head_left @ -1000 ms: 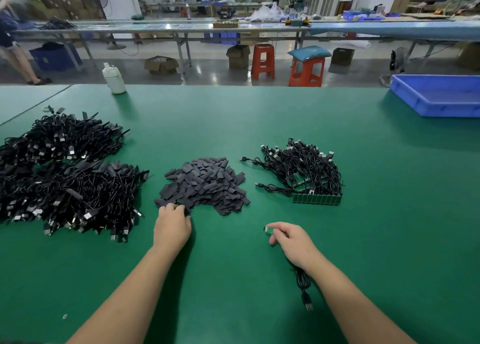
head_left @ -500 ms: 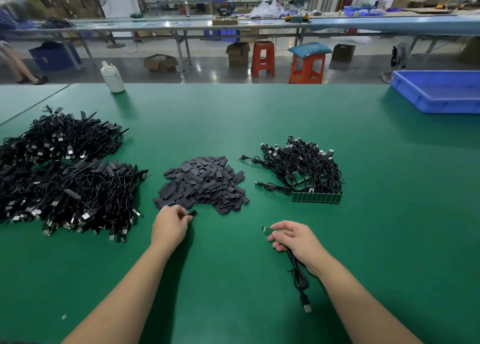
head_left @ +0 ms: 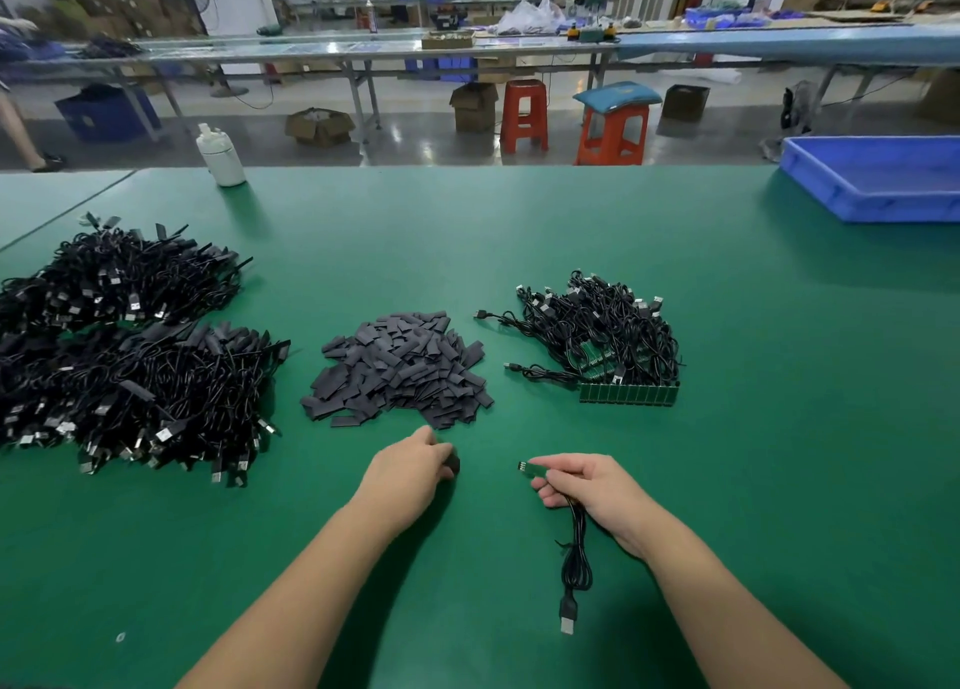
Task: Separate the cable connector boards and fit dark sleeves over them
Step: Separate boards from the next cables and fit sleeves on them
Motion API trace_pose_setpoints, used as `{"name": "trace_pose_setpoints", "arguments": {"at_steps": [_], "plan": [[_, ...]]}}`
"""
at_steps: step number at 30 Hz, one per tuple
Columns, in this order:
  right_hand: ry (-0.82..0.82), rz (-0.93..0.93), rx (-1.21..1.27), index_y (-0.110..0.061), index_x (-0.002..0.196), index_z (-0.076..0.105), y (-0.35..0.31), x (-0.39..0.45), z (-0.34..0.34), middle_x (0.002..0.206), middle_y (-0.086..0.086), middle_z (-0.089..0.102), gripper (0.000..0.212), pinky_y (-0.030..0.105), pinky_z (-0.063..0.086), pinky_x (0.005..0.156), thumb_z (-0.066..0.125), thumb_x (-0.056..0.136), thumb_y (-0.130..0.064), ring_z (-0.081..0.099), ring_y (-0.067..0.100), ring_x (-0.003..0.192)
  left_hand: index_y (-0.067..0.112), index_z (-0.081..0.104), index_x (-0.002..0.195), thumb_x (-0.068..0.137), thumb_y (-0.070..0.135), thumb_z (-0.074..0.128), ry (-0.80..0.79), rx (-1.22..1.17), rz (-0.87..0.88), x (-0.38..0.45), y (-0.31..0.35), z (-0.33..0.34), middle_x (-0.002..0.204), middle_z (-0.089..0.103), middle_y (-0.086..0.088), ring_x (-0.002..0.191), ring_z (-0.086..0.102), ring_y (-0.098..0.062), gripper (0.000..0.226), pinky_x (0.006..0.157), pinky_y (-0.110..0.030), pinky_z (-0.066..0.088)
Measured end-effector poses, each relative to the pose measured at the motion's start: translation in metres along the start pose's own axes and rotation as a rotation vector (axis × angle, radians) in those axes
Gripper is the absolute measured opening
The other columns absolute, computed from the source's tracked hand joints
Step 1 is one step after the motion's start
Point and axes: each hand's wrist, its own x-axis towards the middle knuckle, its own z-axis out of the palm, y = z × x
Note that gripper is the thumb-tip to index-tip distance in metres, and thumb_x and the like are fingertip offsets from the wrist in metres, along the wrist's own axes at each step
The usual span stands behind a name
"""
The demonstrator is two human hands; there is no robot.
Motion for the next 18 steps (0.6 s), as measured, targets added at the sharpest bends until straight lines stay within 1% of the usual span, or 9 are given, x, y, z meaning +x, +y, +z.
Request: {"name": "trace_pose_setpoints", "arguments": {"at_steps": [2, 3, 5, 7, 9, 10, 13, 16, 18], "plan": [[-0.027, 0.011, -0.003, -0.018, 0.113, 0.070, -0.001, 0.000, 0.001, 0.100, 0.005, 0.077, 0.027, 0.022, 0.056, 0.083, 0.062, 0.094, -0.001, 0.072, 0.016, 0.093, 0.027, 0.063, 0.117, 0.096, 0.038, 0.055, 0.024, 0.024, 0.030, -0.001, -0.002, -0.003, 0.101, 0.046, 0.005, 0.094, 0.059, -0.022, 0.025, 0.068, -0.028, 0.041], [-0.037, 0.016, -0.008, -0.018, 0.113, 0.069, -0.001, 0.001, 0.002, 0.100, 0.004, 0.077, 0.028, 0.022, 0.056, 0.083, 0.064, 0.092, 0.000, 0.073, 0.017, 0.095, 0.030, 0.064, 0.120, 0.095, 0.039, 0.057, 0.037, -0.014, 0.047, -0.001, -0.003, -0.004, 0.106, 0.051, 0.006, 0.097, 0.058, -0.020, 0.027, 0.072, -0.028, 0.043], [-0.047, 0.025, -0.012, -0.016, 0.113, 0.068, -0.002, 0.002, 0.003, 0.100, 0.004, 0.077, 0.028, 0.022, 0.056, 0.081, 0.065, 0.091, 0.001, 0.073, 0.017, 0.095, 0.031, 0.067, 0.120, 0.093, 0.037, 0.062, 0.052, -0.199, 0.072, -0.003, -0.002, -0.007, 0.109, 0.058, 0.009, 0.100, 0.058, -0.015, 0.028, 0.081, -0.027, 0.046], [-0.041, 0.034, -0.021, -0.013, 0.114, 0.068, -0.003, 0.004, 0.005, 0.098, 0.005, 0.077, 0.024, 0.022, 0.056, 0.077, 0.064, 0.093, -0.001, 0.073, 0.015, 0.086, 0.026, 0.071, 0.117, 0.091, 0.034, 0.067, 0.058, -0.386, 0.082, -0.005, 0.003, -0.008, 0.100, 0.061, 0.011, 0.093, 0.059, -0.011, 0.027, 0.082, -0.020, 0.044], [-0.033, 0.040, -0.054, -0.012, 0.113, 0.069, -0.004, 0.004, 0.007, 0.094, 0.006, 0.077, 0.019, 0.022, 0.055, 0.070, 0.061, 0.096, -0.008, 0.068, 0.011, 0.073, 0.024, 0.073, 0.113, 0.089, 0.033, 0.069, 0.073, -0.476, 0.099, -0.007, 0.010, -0.007, 0.093, 0.063, 0.013, 0.087, 0.057, -0.005, 0.026, 0.077, -0.006, 0.038], [-0.029, 0.041, -0.069, -0.012, 0.112, 0.070, -0.004, 0.005, 0.008, 0.092, 0.006, 0.077, 0.017, 0.022, 0.055, 0.067, 0.060, 0.097, -0.011, 0.065, 0.010, 0.068, 0.023, 0.074, 0.111, 0.089, 0.032, 0.070, 0.083, -0.495, 0.112, -0.008, 0.013, -0.006, 0.092, 0.065, 0.013, 0.085, 0.058, -0.003, 0.024, 0.076, -0.003, 0.036], [-0.006, 0.052, -0.068, -0.013, 0.109, 0.071, -0.004, 0.006, 0.009, 0.089, 0.006, 0.077, 0.016, 0.024, 0.054, 0.063, 0.059, 0.098, -0.013, 0.061, 0.009, 0.062, 0.025, 0.076, 0.106, 0.088, 0.030, 0.071, 0.121, -0.513, 0.156, -0.010, 0.019, -0.002, 0.090, 0.069, 0.011, 0.082, 0.059, -0.001, 0.019, 0.075, -0.004, 0.038], [0.002, 0.071, -0.048, -0.011, 0.110, 0.071, -0.005, 0.008, 0.008, 0.089, 0.007, 0.077, 0.016, 0.025, 0.054, 0.063, 0.060, 0.098, -0.012, 0.061, 0.010, 0.062, 0.029, 0.075, 0.103, 0.088, 0.030, 0.071, 0.160, -0.530, 0.166, -0.011, 0.025, 0.000, 0.086, 0.065, 0.017, 0.079, 0.056, 0.004, 0.016, 0.075, -0.008, 0.041], [0.006, 0.080, -0.039, -0.010, 0.110, 0.070, -0.006, 0.009, 0.008, 0.089, 0.008, 0.077, 0.016, 0.025, 0.054, 0.063, 0.060, 0.098, -0.012, 0.061, 0.010, 0.062, 0.032, 0.074, 0.103, 0.087, 0.030, 0.071, 0.184, -0.561, 0.169, -0.012, 0.031, 0.001, 0.087, 0.066, 0.018, 0.082, 0.058, 0.005, 0.016, 0.076, -0.011, 0.044]]}}
